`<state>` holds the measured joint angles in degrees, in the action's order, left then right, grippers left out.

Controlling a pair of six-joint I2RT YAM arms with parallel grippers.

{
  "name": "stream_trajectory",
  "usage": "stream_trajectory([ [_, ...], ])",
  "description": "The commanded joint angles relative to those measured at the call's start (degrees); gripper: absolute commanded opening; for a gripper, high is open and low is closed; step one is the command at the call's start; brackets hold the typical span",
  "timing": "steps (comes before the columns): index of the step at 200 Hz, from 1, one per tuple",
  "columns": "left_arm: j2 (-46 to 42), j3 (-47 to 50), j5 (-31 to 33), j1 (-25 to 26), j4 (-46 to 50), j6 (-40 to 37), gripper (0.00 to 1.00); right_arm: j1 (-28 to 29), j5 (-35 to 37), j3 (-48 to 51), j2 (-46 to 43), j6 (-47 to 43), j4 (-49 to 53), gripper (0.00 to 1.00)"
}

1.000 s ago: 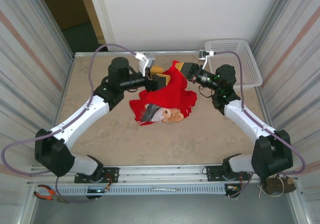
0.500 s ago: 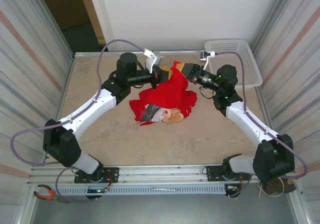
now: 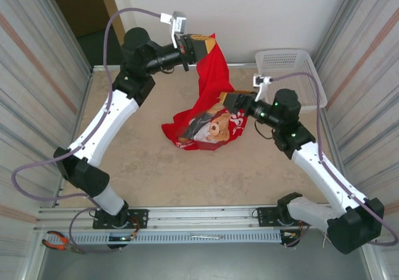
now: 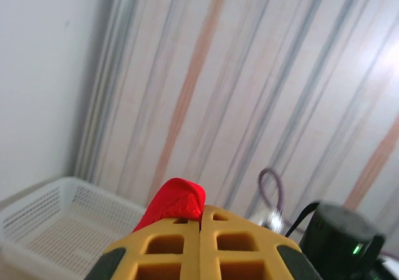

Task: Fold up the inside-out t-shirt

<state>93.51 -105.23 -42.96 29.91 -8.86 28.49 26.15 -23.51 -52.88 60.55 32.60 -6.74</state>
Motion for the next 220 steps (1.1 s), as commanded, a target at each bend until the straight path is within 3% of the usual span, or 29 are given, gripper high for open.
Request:
stream_trajectory([
  [1,1.3,-5.5,-4.4,0.2,-2.5,5.4,0.00,4.7,11.8,0.6,2.5,-15.5,8.2,0.91],
  [22,1.5,-8.0,-5.4,0.2,-2.5,6.8,0.00,5.6,18.3,-0.8,6.7,-17.6,7.3,0.91],
  [33,1.4,-9.1,-5.8,0.2,-1.7,6.8,0.00,5.1,19.0,-1.7,8.5,-18.3,6.0,0.91],
  [40,1.3,-9.9,-5.9,0.2,-1.0,6.5,0.00,4.5,17.9,-2.9,9.7,-18.5,5.7,0.86],
  [47,1.3,-10.6,-5.8,0.0,0.0,6.0,0.00,3.9,15.3,-4.3,11.1,-18.7,6.0,0.72],
  [66,1.8,-12.0,-4.6,-1.8,2.2,5.5,0.00,3.1,10.3,-9.2,13.1,-19.2,8.7,0.00],
  [106,6.0,-14.5,-5.4,-8.8,-3.1,15.0,0.00,3.3,7.6,-14.3,8.5,-20.0,13.4,0.00],
  [111,6.5,-15.4,-5.7,-9.5,-3.4,15.9,0.00,3.2,7.5,-14.0,7.5,-20.2,13.1,0.18],
  [116,7.2,-16.5,-6.0,-9.8,-3.4,16.6,0.00,3.1,7.7,-13.6,6.5,-20.4,12.5,0.50],
  [120,7.6,-17.4,-6.4,-10.1,-3.4,17.0,0.00,3.0,8.2,-13.2,5.8,-20.5,12.0,0.67],
  [130,8.7,-20.3,-7.4,-10.2,-2.9,18.0,0.00,2.6,9.2,-12.9,5.0,-20.6,11.1,0.92],
  [139,9.8,-22.7,-8.3,-10.2,-2.5,18.9,0.00,2.0,8.9,-13.4,5.6,-20.6,10.7,0.99],
  [166,10.1,-25.4,-9.2,-9.1,-3.8,21.1,0.00,1.8,8.6,-17.8,11.0,-20.9,9.2,0.99],
  [206,10.2,-28.0,-10.1,-7.6,-4.5,23.3,0.00,1.9,10.7,-29.2,27.1,-19.7,6.5,1.00],
  [211,10.2,-28.1,-10.0,-7.7,-4.1,23.2,0.00,1.7,10.3,-30.7,28.9,-19.4,6.3,0.94],
  [216,10.0,-28.0,-9.6,-7.8,-3.5,22.8,0.00,1.4,9.4,-32.2,30.6,-18.9,6.4,0.82],
  [220,9.8,-27.9,-9.3,-7.9,-2.7,22.4,0.00,1.0,8.2,-33.6,31.7,-18.3,6.6,0.61],
])
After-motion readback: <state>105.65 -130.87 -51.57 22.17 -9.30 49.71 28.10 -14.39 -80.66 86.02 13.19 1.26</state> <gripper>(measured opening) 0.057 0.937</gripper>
